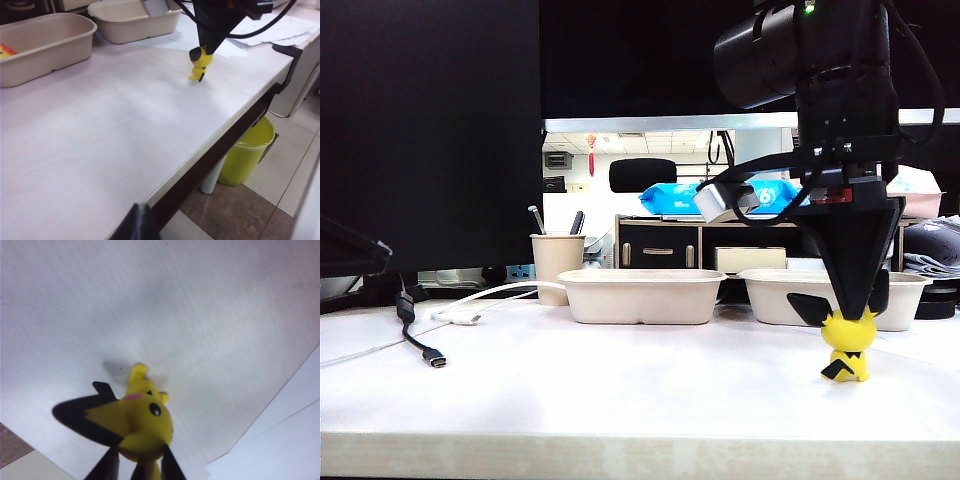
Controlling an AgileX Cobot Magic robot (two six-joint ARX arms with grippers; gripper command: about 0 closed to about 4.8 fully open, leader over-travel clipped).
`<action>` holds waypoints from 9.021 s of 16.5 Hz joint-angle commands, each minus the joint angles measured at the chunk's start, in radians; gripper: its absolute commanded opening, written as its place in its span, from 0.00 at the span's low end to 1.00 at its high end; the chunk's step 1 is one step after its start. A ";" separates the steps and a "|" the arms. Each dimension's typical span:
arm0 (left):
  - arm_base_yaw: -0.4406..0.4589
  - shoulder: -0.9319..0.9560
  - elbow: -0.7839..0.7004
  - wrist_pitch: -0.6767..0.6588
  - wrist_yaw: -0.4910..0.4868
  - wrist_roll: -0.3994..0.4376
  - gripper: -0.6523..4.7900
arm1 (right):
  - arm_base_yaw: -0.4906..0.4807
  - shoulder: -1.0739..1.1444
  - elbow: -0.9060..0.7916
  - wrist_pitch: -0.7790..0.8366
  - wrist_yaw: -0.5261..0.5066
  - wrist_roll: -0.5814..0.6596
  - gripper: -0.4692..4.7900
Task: Put the dolls with similar colors into the same paper box, while dolls with different colors go into separate paper boxes.
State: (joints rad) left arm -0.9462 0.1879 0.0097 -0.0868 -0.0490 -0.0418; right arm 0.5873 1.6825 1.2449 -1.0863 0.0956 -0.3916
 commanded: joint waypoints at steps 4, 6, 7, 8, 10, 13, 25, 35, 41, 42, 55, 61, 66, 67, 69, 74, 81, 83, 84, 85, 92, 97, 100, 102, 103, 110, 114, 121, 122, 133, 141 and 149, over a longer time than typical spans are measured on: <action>0.001 0.001 0.002 0.013 0.001 0.001 0.11 | 0.002 0.002 -0.001 0.004 0.000 -0.002 0.22; 0.001 0.001 0.001 0.013 0.001 0.001 0.11 | 0.002 0.002 -0.001 0.003 -0.005 -0.002 0.21; 0.001 0.001 0.001 0.013 0.001 0.001 0.11 | 0.002 0.002 -0.001 -0.008 -0.008 -0.002 0.26; 0.001 0.001 0.001 0.013 0.001 0.001 0.11 | 0.002 0.002 -0.001 -0.008 -0.008 -0.002 0.33; 0.001 0.001 0.001 0.013 0.001 0.001 0.11 | 0.002 0.002 -0.001 -0.008 -0.008 -0.001 0.42; 0.001 0.001 0.001 0.013 0.001 0.001 0.11 | 0.002 0.003 -0.002 0.008 -0.008 -0.001 0.44; 0.002 0.001 0.001 0.013 0.001 0.001 0.11 | 0.002 0.077 -0.014 0.036 -0.012 0.025 0.56; 0.002 0.001 0.001 0.013 0.001 0.001 0.11 | 0.002 0.077 -0.001 0.046 -0.011 0.070 0.64; 0.005 0.001 0.001 0.013 0.001 0.001 0.11 | 0.002 0.077 0.004 0.056 -0.011 0.105 0.63; 0.006 0.001 0.001 0.013 0.001 0.001 0.11 | 0.002 0.077 0.003 0.062 -0.008 0.134 0.63; 0.005 0.001 0.001 0.013 0.002 0.001 0.11 | 0.002 0.097 -0.027 0.080 -0.008 0.166 0.77; 0.005 0.001 0.001 0.013 0.001 0.001 0.11 | 0.002 0.116 -0.036 0.096 -0.011 0.183 0.65; 0.005 0.001 0.001 0.013 0.001 0.001 0.11 | 0.002 0.116 -0.036 0.099 -0.007 0.182 0.46; 0.005 0.001 0.001 0.013 0.001 0.001 0.11 | 0.002 0.116 -0.036 0.100 -0.003 0.182 0.42; 0.005 0.001 0.001 0.013 0.002 0.001 0.11 | 0.002 0.116 -0.034 0.098 0.001 0.182 0.36; 0.012 0.001 0.001 0.013 0.002 0.001 0.11 | 0.002 0.112 -0.030 0.084 0.000 0.182 0.36; 0.151 0.000 0.001 0.014 0.004 0.001 0.11 | 0.002 0.064 0.032 0.103 -0.007 0.182 0.36; 0.173 -0.002 0.001 0.013 0.004 0.001 0.11 | 0.002 0.064 0.134 0.124 -0.010 0.183 0.36; 0.183 -0.009 0.000 0.013 0.005 0.001 0.11 | 0.002 0.064 0.162 0.143 -0.014 0.184 0.36; 0.195 -0.020 0.000 0.012 0.005 0.001 0.11 | 0.002 0.065 0.190 0.176 -0.024 0.186 0.36; 0.413 -0.076 0.000 0.013 0.004 0.001 0.11 | 0.002 0.155 0.283 0.420 -0.054 0.185 0.36; 0.552 -0.085 0.000 0.013 0.004 0.001 0.11 | 0.002 0.301 0.427 0.496 -0.068 0.185 0.36; 0.624 -0.114 0.000 0.013 0.004 0.001 0.11 | 0.001 0.335 0.450 0.530 -0.063 0.186 0.36; 0.644 -0.137 0.000 0.014 0.004 0.001 0.11 | 0.000 0.351 0.456 0.536 -0.037 0.185 0.36; 0.644 -0.137 0.000 0.013 0.005 0.001 0.11 | 0.000 0.356 0.456 0.538 -0.010 0.185 0.36; 0.644 -0.137 0.000 0.013 0.005 0.001 0.11 | 0.000 0.359 0.455 0.595 0.065 0.232 0.38; 0.644 -0.137 0.000 0.013 0.005 0.001 0.11 | 0.000 0.358 0.454 0.583 0.090 0.232 0.55; 0.644 -0.137 0.000 0.013 0.005 0.001 0.11 | 0.000 0.358 0.455 0.583 0.099 0.240 0.85; 0.644 -0.137 0.000 0.013 0.005 0.001 0.11 | 0.000 0.358 0.455 0.583 0.116 0.240 0.85; 0.643 -0.171 0.000 0.013 0.005 0.001 0.11 | 0.091 0.146 0.418 0.390 0.126 0.305 0.09; 0.720 -0.185 0.000 0.014 0.012 0.001 0.11 | 0.183 -0.343 -0.040 0.595 0.250 0.404 0.09; 0.781 -0.185 0.000 0.014 0.005 0.001 0.11 | 0.182 -0.800 -0.288 0.613 0.381 0.446 0.09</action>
State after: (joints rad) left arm -0.1669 0.0032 0.0086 -0.0795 -0.0456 -0.0418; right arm 0.7681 0.9100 0.9642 -0.4892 0.4664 0.0441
